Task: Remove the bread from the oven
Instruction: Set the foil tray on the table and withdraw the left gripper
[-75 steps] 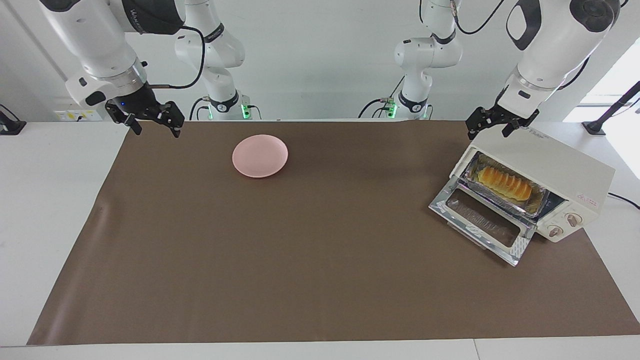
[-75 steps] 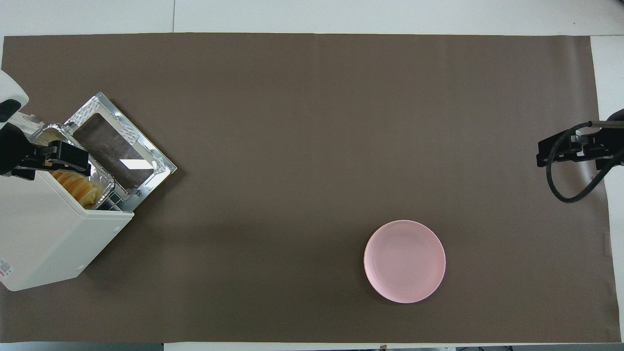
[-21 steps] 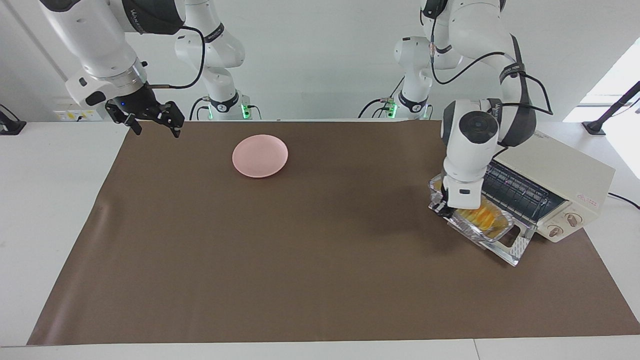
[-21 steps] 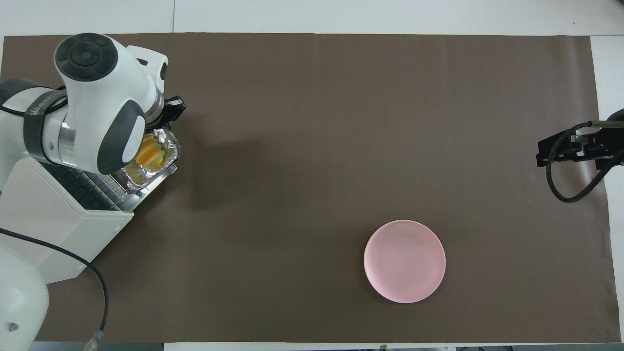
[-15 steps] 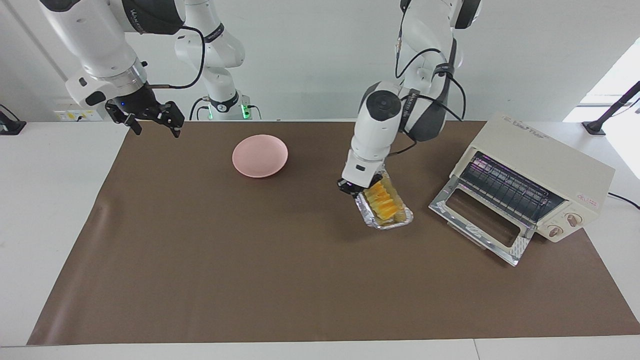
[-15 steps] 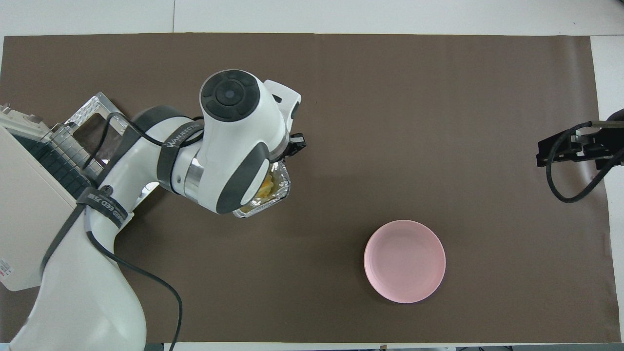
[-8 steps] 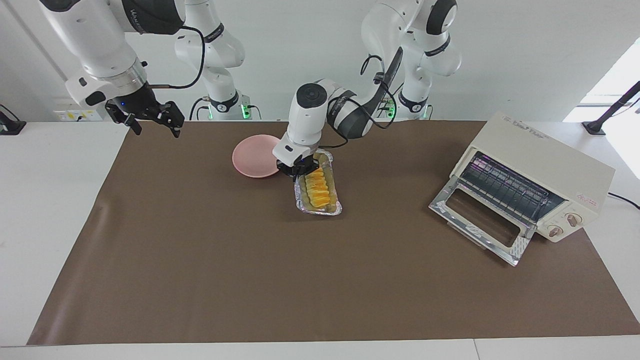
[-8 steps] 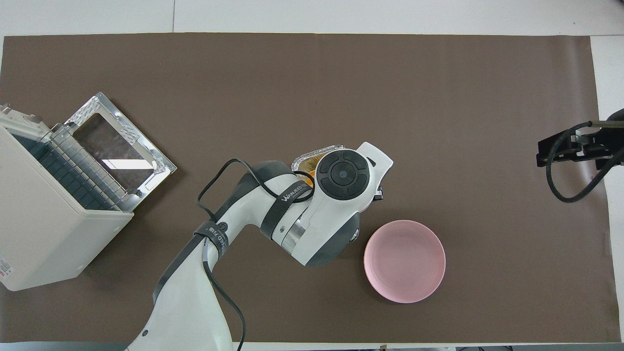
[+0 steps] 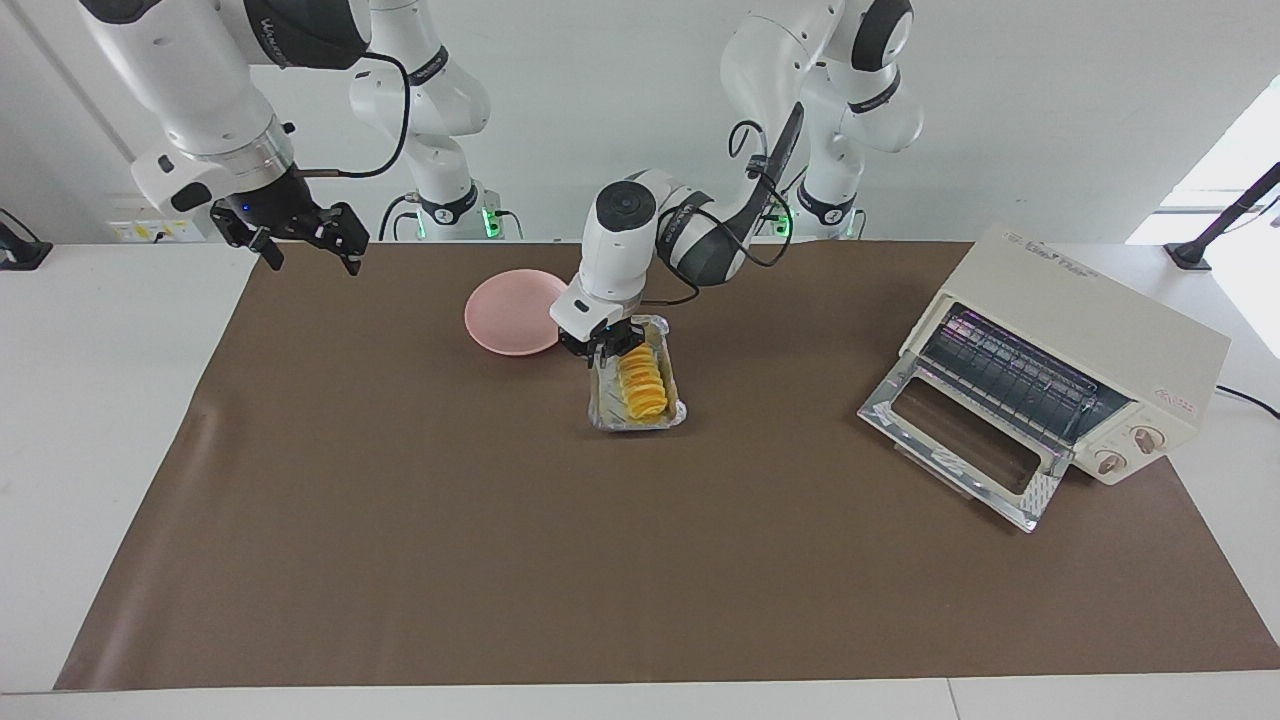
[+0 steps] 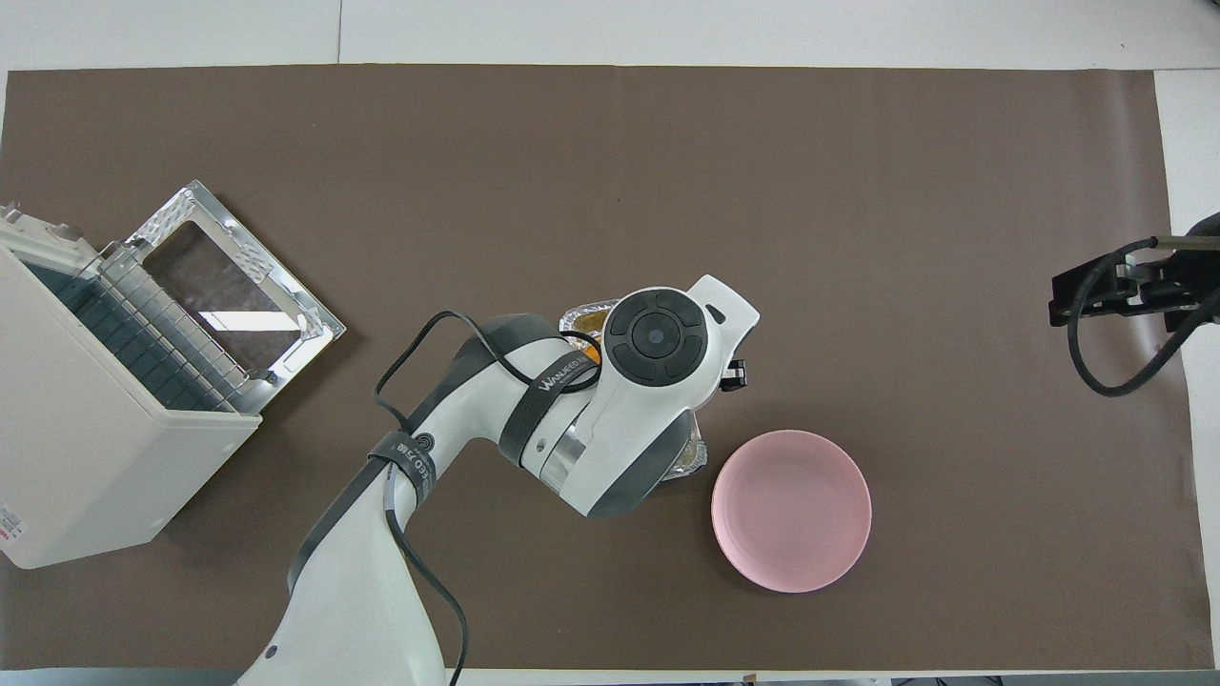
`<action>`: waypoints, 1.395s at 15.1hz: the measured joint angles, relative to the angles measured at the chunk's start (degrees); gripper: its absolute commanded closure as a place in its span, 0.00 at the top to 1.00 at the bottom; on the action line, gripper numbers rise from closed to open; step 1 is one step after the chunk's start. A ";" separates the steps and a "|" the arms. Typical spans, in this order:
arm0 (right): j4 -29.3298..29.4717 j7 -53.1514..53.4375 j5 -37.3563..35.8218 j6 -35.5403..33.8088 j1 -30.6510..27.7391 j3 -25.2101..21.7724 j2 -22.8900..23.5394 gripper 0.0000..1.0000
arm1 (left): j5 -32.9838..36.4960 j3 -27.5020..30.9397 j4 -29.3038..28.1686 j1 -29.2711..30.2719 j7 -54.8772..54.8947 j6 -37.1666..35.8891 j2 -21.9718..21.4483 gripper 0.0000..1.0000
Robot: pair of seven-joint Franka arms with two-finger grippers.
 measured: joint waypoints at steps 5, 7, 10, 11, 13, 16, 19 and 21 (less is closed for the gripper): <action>0.00 0.00 0.00 0.00 0.00 0.00 0.00 1.00 | -0.47 1.31 0.71 8.41 0.19 -13.58 -9.43 1.00; 0.00 0.00 0.00 0.00 0.00 0.00 0.00 1.00 | -0.38 1.60 0.69 14.09 0.96 -19.09 -13.01 1.00; 0.00 0.00 0.00 0.00 0.00 0.00 0.00 1.00 | 1.59 1.86 0.61 22.55 7.22 -26.20 -17.16 1.00; 0.00 0.00 0.00 0.00 0.00 0.00 0.00 1.00 | 2.08 1.92 0.55 25.74 11.19 -28.14 -18.28 1.00; 0.00 0.00 0.00 0.00 0.00 0.00 0.00 1.00 | 3.00 2.03 0.50 32.47 19.97 -31.73 -19.91 1.00; 0.00 0.00 0.00 0.00 0.00 0.00 0.00 1.00 | 4.04 2.12 0.47 40.49 32.29 -37.12 -22.11 1.00; 0.00 0.00 0.00 0.00 0.00 -0.01 0.00 1.00 | 4.05 2.09 0.40 43.79 37.09 -41.74 -24.93 1.00; 0.00 0.00 0.00 0.00 -0.16 -0.13 0.00 1.00 | 4.33 1.57 0.14 43.70 37.17 -44.71 -26.83 1.00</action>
